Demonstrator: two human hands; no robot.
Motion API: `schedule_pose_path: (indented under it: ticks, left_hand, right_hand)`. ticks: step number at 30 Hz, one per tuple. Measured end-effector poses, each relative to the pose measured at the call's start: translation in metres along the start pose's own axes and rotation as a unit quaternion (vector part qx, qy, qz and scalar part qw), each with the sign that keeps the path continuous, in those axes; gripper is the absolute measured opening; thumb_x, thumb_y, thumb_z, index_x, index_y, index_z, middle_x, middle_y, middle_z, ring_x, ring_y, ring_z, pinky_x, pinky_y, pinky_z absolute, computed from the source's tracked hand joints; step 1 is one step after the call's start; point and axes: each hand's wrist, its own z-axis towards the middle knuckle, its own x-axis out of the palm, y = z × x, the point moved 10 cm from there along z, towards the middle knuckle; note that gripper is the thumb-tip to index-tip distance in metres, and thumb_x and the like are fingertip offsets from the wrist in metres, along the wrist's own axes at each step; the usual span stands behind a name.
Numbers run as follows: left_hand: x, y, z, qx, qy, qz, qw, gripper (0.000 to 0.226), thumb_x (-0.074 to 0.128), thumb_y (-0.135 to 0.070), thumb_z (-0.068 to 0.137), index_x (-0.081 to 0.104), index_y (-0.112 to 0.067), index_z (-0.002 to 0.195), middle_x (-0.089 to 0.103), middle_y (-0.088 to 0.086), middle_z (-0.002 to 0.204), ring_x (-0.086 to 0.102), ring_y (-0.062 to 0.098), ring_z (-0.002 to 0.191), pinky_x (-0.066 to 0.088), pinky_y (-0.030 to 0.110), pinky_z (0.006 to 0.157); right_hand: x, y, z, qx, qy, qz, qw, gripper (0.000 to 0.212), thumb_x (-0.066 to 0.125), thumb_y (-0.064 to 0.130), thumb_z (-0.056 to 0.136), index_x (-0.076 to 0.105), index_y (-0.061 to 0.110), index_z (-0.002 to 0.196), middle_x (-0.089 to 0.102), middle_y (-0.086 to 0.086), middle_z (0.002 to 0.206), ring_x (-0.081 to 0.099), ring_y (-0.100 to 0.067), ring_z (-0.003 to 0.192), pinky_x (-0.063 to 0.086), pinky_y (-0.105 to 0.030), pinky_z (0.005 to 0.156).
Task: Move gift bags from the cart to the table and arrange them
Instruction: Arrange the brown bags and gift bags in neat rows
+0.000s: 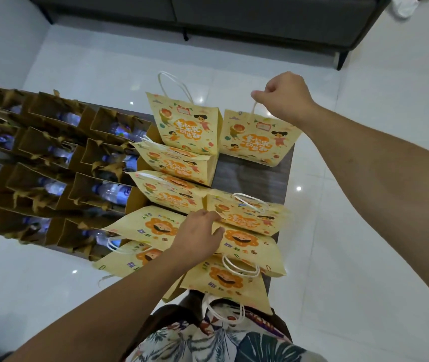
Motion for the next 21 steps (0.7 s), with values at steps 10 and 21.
schedule_pose_path:
  ticks: [10, 21]
  left_hand:
    - [0.003, 0.002, -0.017, 0.007, 0.026, 0.012, 1.0, 0.035, 0.059, -0.017, 0.093, 0.065, -0.019, 0.127, 0.059, 0.005, 0.133, 0.051, 0.024, 0.123, 0.048, 0.037, 0.099]
    - [0.016, 0.002, -0.07, 0.094, 0.026, 0.045, 0.994, 0.061, 0.059, 0.003, 0.078, 0.056, -0.019, 0.135, 0.05, 0.006, 0.143, 0.039, 0.025, 0.134, 0.041, 0.034, 0.101]
  right_hand:
    - [-0.01, -0.077, -0.101, 0.119, -0.158, 0.135, 0.971, 0.043, 0.065, 0.038, 0.089, 0.059, 0.021, 0.128, 0.058, -0.002, 0.129, 0.055, -0.018, 0.119, 0.042, -0.027, 0.093]
    - [0.12, -0.12, -0.388, 0.2, -0.05, 0.176, 0.963, 0.03, 0.064, -0.004, 0.084, 0.069, 0.024, 0.091, 0.07, 0.003, 0.099, 0.064, -0.02, 0.093, 0.053, -0.031, 0.083]
